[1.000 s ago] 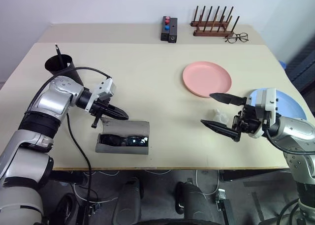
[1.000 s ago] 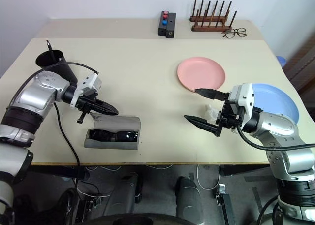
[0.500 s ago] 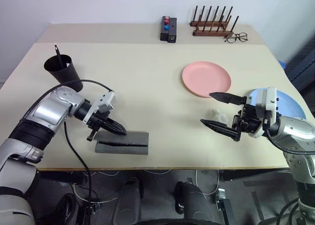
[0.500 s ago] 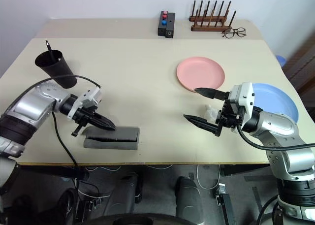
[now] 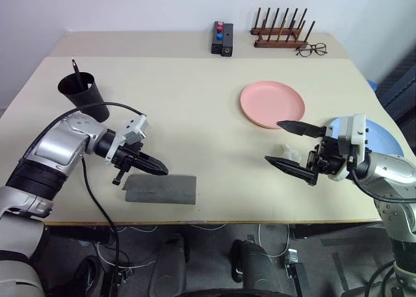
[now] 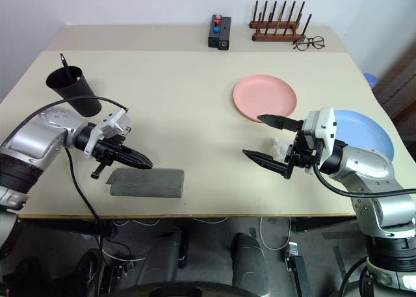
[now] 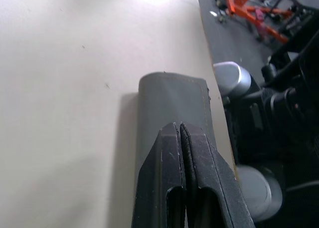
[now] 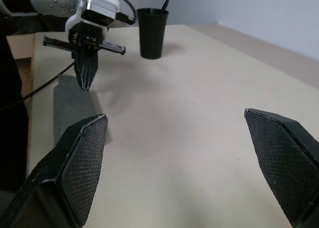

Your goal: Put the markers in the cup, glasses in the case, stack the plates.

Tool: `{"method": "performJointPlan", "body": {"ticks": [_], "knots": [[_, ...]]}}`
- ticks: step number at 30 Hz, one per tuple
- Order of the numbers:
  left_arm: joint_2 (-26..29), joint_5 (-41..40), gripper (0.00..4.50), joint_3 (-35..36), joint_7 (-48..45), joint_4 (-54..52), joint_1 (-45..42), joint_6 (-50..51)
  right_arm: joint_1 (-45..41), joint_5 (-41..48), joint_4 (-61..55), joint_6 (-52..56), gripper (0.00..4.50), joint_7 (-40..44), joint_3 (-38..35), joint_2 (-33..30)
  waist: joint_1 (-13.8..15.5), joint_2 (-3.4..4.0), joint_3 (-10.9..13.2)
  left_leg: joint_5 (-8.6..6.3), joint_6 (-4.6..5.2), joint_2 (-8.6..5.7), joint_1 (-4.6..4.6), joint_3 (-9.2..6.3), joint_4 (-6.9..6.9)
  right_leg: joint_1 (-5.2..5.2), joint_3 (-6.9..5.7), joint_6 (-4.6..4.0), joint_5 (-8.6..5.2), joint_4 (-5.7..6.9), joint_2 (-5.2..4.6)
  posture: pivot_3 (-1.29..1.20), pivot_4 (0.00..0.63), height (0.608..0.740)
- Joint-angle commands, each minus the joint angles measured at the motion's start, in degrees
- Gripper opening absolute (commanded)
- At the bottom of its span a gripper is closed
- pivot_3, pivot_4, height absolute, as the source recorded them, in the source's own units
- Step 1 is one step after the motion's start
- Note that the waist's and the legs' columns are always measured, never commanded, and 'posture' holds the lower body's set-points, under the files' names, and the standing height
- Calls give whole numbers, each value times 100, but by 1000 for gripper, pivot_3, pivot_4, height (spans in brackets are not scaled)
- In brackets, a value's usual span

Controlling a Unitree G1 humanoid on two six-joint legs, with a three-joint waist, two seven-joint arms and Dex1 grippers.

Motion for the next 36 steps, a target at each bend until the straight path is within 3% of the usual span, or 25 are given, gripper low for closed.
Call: {"method": "performJointPlan", "body": {"ticks": [1,4,11,12,16,21,32,36], "knots": [[116,-369,55,417,-21,24,-296,250,-111,4,20,-63,4500,-50,-144,22,6,0,0,0,0,0,-1,0,0,0,0,0,0,0,0,0,150,740],[100,-608,889,614,-21,120,-593,632,-168,-9,116,64,4500,-151,-123,7,23,-1,1,0,0,-1,-3,0,3,1,0,0,0,-1,0,0,150,740],[-491,-696,4270,1622,54,921,-1402,1117,-437,-453,463,464,4500,-707,3,-116,-5,0,0,0,1,-1,-1,0,3,1,0,1,0,3,0,0,150,740],[-537,-660,4488,1708,63,932,-1381,1087,-449,-531,464,621,4500,-772,54,-188,-14,0,0,0,1,-1,-1,1,0,1,0,-1,1,3,0,0,150,740],[-744,-643,4488,2078,225,868,-1235,980,-426,-1145,383,1157,4500,-1285,363,-431,-8,1,0,1,2,-1,0,1,2,-1,1,0,2,9,2,0,150,740],[-777,-670,4488,2312,270,475,-914,1101,-250,-1179,-93,2024,4500,-1620,481,-559,-6,0,0,1,1,-1,-1,1,2,-2,3,-2,2,9,2,0,150,740],[-880,-721,4488,2498,269,-238,-487,1065,-237,-1877,415,2439,4500,-1756,859,-783,-5,0,0,1,1,-1,-1,1,3,-1,3,-2,2,6,2,0,150,740],[-878,-714,4488,2533,293,-261,-467,1124,-393,-1595,478,2173,4500,-1623,470,-552,-5,0,0,1,1,-1,0,1,2,0,3,-2,1,6,2,0,150,740]]}}
